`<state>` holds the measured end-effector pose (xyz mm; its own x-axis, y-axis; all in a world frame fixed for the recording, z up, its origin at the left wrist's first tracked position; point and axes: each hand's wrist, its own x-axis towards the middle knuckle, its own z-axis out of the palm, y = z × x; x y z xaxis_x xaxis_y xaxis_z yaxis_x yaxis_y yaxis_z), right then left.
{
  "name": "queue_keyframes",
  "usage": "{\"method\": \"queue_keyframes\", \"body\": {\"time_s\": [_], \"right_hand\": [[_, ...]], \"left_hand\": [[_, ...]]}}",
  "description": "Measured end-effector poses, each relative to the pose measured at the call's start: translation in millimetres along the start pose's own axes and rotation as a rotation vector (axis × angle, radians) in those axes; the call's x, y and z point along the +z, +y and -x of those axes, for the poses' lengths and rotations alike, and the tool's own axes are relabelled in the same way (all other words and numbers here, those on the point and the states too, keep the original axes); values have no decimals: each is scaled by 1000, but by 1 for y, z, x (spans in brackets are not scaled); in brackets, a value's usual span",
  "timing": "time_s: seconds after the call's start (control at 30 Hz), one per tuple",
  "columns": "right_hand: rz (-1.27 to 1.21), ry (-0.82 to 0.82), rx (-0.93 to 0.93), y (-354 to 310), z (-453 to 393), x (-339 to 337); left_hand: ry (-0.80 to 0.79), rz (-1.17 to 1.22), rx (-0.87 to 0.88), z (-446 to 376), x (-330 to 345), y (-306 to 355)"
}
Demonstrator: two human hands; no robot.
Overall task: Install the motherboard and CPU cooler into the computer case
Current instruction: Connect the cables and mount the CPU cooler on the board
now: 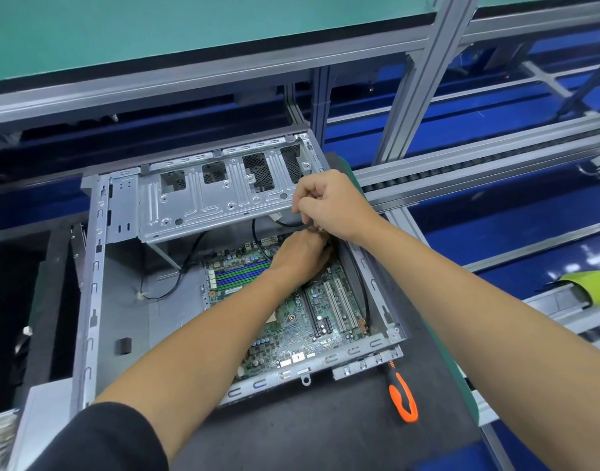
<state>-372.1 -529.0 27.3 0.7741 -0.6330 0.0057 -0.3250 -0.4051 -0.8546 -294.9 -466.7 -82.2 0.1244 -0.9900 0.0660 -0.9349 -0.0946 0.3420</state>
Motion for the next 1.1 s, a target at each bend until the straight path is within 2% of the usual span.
{"method": "queue_keyframes", "body": {"time_s": [0.2,0.43,1.1], "right_hand": [[2,-1,-1,0,0,0],[7,-9,-2,0,0,0],[0,-18,-17,1,-2,0]], "left_hand": [[-86,47,-55,-6,0,8],[-63,60,-113,-8,5,10],[18,173,-26,-3,4,-6]]}}
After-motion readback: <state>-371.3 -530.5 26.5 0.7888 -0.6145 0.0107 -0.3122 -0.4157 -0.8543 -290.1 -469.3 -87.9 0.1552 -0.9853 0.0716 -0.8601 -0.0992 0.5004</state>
